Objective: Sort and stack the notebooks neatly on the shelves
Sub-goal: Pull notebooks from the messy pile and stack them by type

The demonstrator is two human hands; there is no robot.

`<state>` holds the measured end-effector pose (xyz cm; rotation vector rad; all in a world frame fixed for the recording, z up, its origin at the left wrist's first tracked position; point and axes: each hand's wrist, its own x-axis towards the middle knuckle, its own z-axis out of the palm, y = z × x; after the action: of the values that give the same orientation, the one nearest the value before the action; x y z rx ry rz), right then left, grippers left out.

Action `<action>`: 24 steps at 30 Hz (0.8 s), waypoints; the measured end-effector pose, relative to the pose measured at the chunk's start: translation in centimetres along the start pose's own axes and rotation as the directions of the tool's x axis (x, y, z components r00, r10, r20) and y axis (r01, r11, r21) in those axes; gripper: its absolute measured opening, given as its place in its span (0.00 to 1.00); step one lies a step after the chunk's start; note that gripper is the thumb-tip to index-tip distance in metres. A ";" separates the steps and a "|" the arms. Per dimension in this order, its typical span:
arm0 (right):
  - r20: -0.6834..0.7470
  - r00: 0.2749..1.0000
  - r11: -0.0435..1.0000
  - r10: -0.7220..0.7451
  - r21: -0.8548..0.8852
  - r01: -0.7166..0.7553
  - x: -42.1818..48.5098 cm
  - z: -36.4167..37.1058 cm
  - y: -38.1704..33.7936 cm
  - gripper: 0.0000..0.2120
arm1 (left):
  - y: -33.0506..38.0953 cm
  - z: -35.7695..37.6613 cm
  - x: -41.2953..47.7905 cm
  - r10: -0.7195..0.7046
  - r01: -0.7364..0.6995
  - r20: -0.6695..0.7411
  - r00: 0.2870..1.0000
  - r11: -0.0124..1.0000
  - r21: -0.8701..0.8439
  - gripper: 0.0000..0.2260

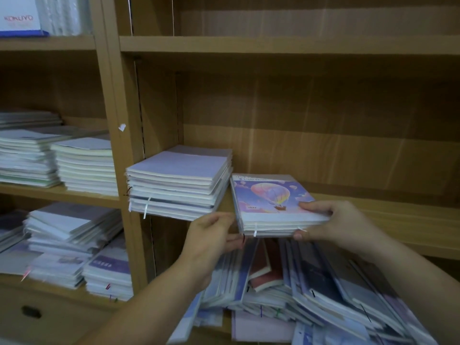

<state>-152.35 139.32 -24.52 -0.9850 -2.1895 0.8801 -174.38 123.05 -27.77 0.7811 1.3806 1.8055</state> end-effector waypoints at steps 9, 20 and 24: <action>-0.041 0.999 0.985 0.019 0.171 -0.012 -1.4 -0.5 -0.3 0.34 | 0.0 2.7 0.7 -0.188 0.206 0.126 0.974 0.967 -0.151 0.09; -0.061 0.989 0.738 0.138 0.672 -0.062 -0.3 -0.8 -3.5 0.14 | 0.3 0.4 0.8 0.280 -0.364 0.311 0.908 0.895 0.259 0.18; -0.243 0.968 0.739 0.061 0.663 0.120 0.2 -1.0 -5.6 0.21 | 3.4 2.0 2.0 0.351 -0.398 0.189 0.917 0.796 0.455 0.11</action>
<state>-154.08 136.95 -19.57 -0.6390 -1.4658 1.3252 -174.50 125.21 -23.94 1.4816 1.7373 1.6814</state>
